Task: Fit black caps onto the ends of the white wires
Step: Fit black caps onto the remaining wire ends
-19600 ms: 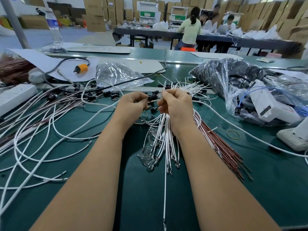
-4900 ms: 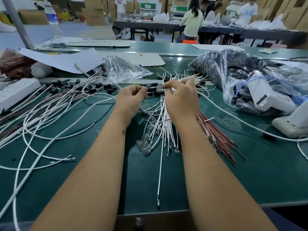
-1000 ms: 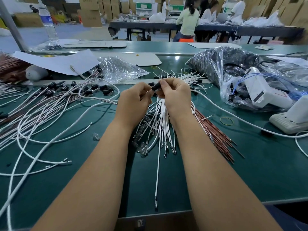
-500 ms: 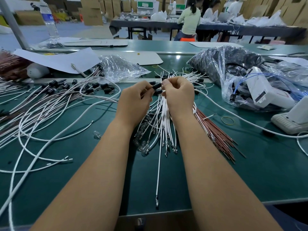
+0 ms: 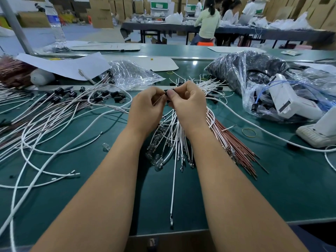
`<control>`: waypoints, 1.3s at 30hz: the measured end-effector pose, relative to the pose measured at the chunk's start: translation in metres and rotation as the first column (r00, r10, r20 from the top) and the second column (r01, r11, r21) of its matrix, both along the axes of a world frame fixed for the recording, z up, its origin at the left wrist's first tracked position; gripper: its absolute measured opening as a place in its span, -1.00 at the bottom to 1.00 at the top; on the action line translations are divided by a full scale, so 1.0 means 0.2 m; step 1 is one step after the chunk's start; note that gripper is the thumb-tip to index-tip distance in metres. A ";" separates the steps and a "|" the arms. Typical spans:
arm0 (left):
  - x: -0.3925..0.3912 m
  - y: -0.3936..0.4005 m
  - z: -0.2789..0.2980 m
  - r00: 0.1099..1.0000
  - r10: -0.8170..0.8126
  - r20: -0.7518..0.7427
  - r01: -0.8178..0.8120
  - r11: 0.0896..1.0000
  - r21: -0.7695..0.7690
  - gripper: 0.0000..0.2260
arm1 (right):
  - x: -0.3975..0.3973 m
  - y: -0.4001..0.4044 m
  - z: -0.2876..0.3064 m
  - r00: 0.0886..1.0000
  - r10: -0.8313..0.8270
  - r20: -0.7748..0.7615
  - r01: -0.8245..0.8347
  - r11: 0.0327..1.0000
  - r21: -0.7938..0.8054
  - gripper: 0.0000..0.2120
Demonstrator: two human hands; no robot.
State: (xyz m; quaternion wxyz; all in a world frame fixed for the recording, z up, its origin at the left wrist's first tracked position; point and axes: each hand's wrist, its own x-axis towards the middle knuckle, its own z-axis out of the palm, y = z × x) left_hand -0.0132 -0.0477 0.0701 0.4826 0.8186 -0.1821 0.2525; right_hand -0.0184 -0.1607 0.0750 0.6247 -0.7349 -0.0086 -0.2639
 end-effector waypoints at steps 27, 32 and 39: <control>-0.01 0.01 0.02 0.965 -0.237 -0.110 0.187 0.921 -0.343 -0.81 | -0.01 0.01 0.02 0.958 0.240 0.158 -0.257 0.961 0.103 -0.74; -0.01 0.01 0.03 0.969 -0.231 -0.084 0.183 0.906 -0.382 -0.74 | 0.00 0.01 0.02 0.949 0.261 0.178 -0.283 0.952 0.113 -0.76; 0.00 0.02 0.02 0.974 -0.205 -0.096 0.155 0.913 -0.378 -0.84 | -0.02 0.01 0.03 0.963 0.224 0.148 -0.240 0.965 0.103 -0.76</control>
